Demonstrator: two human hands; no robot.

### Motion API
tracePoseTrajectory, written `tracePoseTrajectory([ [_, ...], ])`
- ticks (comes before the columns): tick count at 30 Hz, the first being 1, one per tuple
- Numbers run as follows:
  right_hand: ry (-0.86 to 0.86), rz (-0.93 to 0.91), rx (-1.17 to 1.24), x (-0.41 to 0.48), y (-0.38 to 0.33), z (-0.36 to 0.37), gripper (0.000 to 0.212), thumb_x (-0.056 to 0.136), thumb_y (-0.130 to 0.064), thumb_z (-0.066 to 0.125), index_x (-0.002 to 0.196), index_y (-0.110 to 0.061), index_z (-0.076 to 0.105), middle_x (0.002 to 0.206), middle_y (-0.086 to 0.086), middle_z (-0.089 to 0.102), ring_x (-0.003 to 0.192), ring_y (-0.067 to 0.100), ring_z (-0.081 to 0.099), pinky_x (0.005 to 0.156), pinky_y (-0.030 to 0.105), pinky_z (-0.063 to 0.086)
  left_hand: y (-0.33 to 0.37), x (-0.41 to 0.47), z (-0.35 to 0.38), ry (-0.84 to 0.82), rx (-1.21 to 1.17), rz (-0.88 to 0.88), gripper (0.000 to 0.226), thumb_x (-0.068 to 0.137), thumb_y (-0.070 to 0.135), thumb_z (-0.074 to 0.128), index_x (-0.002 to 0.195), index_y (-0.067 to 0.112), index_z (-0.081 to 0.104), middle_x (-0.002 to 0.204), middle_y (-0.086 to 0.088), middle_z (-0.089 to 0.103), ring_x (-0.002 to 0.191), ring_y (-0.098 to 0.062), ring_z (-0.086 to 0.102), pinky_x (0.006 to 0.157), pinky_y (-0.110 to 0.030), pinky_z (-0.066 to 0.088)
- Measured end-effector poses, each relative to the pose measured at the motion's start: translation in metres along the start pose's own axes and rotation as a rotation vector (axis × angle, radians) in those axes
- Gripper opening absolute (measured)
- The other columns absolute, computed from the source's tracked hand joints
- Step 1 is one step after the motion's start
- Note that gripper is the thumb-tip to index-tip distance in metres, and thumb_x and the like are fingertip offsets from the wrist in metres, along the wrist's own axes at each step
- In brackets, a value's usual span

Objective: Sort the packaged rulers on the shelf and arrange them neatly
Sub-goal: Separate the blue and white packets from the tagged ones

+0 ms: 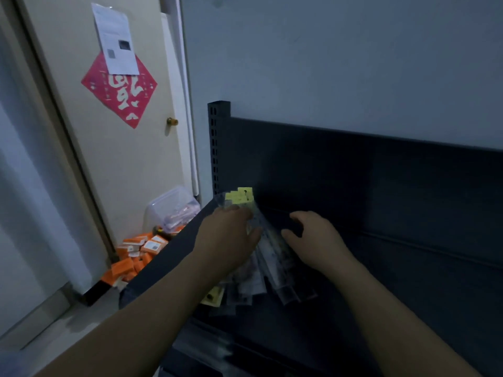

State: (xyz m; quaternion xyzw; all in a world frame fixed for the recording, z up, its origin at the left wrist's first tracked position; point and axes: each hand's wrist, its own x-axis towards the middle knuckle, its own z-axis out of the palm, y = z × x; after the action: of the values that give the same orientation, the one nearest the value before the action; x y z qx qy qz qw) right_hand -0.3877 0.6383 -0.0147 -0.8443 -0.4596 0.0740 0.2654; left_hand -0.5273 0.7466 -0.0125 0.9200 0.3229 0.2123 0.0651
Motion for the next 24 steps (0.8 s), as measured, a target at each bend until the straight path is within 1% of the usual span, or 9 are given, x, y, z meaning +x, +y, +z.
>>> tracePoseTrajectory([
  [2, 0.065, 0.001, -0.013, -0.012, 0.004, -0.009, 0.055, 0.095, -0.038, 0.052, 0.143, -0.016, 0.039, 0.145, 0.001, 0.042, 0.128, 0.016, 0.044, 0.104, 0.026, 0.037, 0.013, 0.002, 0.001, -0.011, -0.026, 0.075, 0.043, 0.095, 0.046, 0.046, 0.129, 0.022, 0.055, 0.126, -0.001, 0.059, 0.116, -0.021, 0.053, 0.092, -0.032, 0.043],
  [4, 0.131, 0.009, -0.037, -0.027, 0.010, -0.017, 0.051, 0.095, -0.035, 0.053, 0.140, -0.015, 0.043, 0.142, 0.002, 0.046, 0.125, 0.015, 0.047, 0.101, 0.023, 0.036, 0.027, 0.002, 0.004, -0.029, -0.072, 0.125, 0.044, 0.096, 0.045, 0.044, 0.134, 0.023, 0.050, 0.130, 0.001, 0.056, 0.120, -0.019, 0.051, 0.095, -0.031, 0.041],
  [8, 0.218, 0.053, -0.124, -0.061, 0.027, -0.033, 0.042, 0.095, -0.032, 0.052, 0.131, -0.011, 0.051, 0.132, 0.004, 0.054, 0.117, 0.016, 0.051, 0.096, 0.021, 0.037, 0.056, -0.003, 0.017, -0.024, -0.156, 0.210, 0.045, 0.095, 0.042, 0.045, 0.136, 0.024, 0.048, 0.129, 0.004, 0.056, 0.118, -0.016, 0.051, 0.097, -0.030, 0.041],
  [12, 0.275, 0.105, -0.177, -0.093, 0.050, -0.049, 0.049, 0.095, -0.033, 0.053, 0.140, -0.015, 0.044, 0.139, 0.000, 0.050, 0.126, 0.014, 0.046, 0.101, 0.017, 0.031, 0.090, -0.013, 0.029, -0.025, -0.200, 0.294, 0.047, 0.094, 0.044, 0.040, 0.136, 0.025, 0.050, 0.130, 0.005, 0.056, 0.117, -0.017, 0.051, 0.095, -0.029, 0.040],
  [16, 0.336, 0.173, -0.218, -0.126, 0.077, -0.073, 0.050, 0.094, -0.033, 0.054, 0.139, -0.015, 0.046, 0.138, 0.001, 0.052, 0.124, 0.015, 0.049, 0.100, 0.018, 0.033, 0.131, -0.022, 0.036, -0.049, -0.241, 0.369, 0.044, 0.094, 0.040, 0.046, 0.135, 0.026, 0.050, 0.129, 0.006, 0.057, 0.115, -0.016, 0.052, 0.095, -0.029, 0.041],
  [20, 0.371, 0.247, -0.222, -0.161, 0.109, -0.099, 0.050, 0.094, -0.034, 0.053, 0.140, -0.017, 0.045, 0.138, -0.001, 0.052, 0.124, 0.013, 0.048, 0.098, 0.016, 0.031, 0.181, -0.035, 0.043, -0.065, -0.279, 0.448, 0.041, 0.094, 0.037, 0.048, 0.133, 0.025, 0.053, 0.126, 0.005, 0.060, 0.112, -0.017, 0.054, 0.092, -0.028, 0.041],
  [24, 0.388, 0.311, -0.256, -0.198, 0.146, -0.127, 0.051, 0.094, -0.035, 0.053, 0.141, -0.017, 0.045, 0.141, -0.001, 0.050, 0.126, 0.012, 0.047, 0.105, 0.020, 0.030, 0.239, -0.051, 0.052, -0.081, -0.293, 0.496, 0.039, 0.094, 0.038, 0.048, 0.130, 0.025, 0.054, 0.122, 0.004, 0.061, 0.109, -0.018, 0.055, 0.090, -0.029, 0.041],
])
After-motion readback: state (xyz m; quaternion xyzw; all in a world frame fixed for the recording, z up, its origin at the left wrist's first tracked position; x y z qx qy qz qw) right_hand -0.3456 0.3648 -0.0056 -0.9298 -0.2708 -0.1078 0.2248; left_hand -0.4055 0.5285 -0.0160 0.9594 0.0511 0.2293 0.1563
